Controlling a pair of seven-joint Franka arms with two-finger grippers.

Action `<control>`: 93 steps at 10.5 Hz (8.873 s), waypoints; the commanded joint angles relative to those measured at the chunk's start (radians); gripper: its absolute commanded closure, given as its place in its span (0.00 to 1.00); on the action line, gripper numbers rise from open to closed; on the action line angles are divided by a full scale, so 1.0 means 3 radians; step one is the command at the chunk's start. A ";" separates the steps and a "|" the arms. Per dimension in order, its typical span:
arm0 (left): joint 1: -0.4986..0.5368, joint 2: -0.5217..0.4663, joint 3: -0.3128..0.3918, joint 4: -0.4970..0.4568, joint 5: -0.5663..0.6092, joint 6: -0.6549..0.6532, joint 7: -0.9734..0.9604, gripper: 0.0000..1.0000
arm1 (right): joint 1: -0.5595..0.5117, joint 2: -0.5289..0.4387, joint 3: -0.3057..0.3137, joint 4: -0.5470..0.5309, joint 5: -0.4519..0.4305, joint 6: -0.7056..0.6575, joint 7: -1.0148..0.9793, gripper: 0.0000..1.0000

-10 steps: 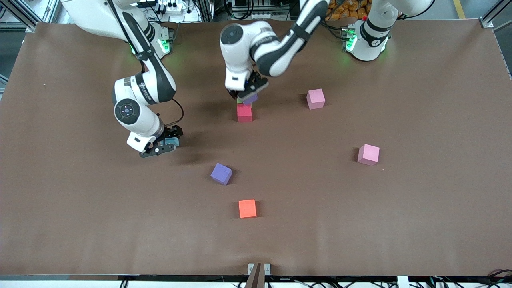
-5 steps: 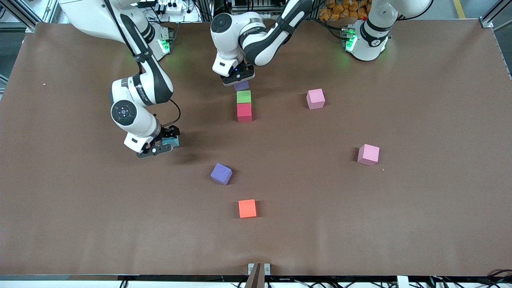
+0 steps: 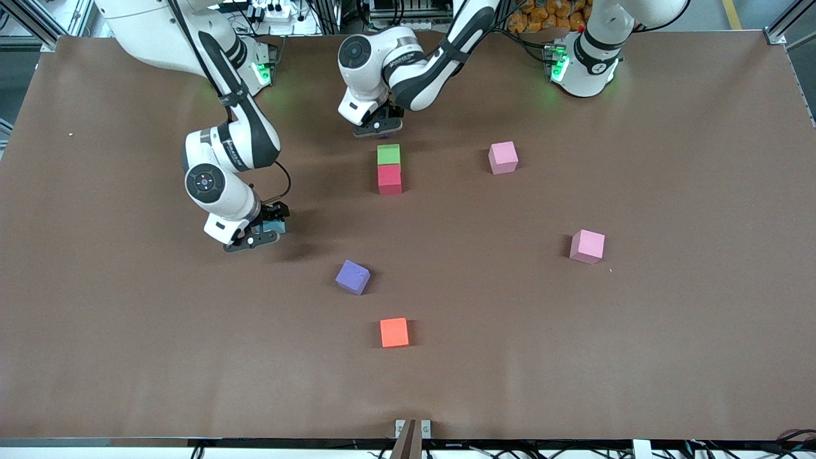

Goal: Arrange blocks into number 1
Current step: 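Place the purple cube beside green with the left gripper while the right gripper grasps cyan, then place the cyan cube beside red with the right gripper while the left gripper moves off, then grasp the pink cube with the left gripper while the right gripper withdraws, then return the right arm to rest while the left gripper lifts the pink cube, then lower the pink cube beside cyan with the left gripper and open it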

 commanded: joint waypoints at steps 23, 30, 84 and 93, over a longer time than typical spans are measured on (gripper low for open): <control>0.0190 -0.0646 0.0735 0.0080 0.0082 -0.0862 -0.0015 0.00 | 0.0429 -0.0657 0.0006 0.0041 0.0148 0.0045 0.1341 0.66; 0.1707 -0.0560 0.1060 0.0034 0.0363 -0.0873 0.1701 0.00 | 0.1257 0.0170 -0.0091 0.0996 0.0092 0.0029 0.1745 0.66; 0.0947 0.0861 0.0625 0.1404 -0.0214 -0.0244 0.0926 1.00 | -0.1309 -0.0646 0.0185 0.2690 -0.0098 -0.2875 -0.0243 0.00; 0.0696 0.0933 0.0620 0.1389 -0.0214 -0.0034 0.0803 1.00 | -0.1319 -0.0585 0.0180 0.2695 -0.0067 -0.2839 -0.0223 0.00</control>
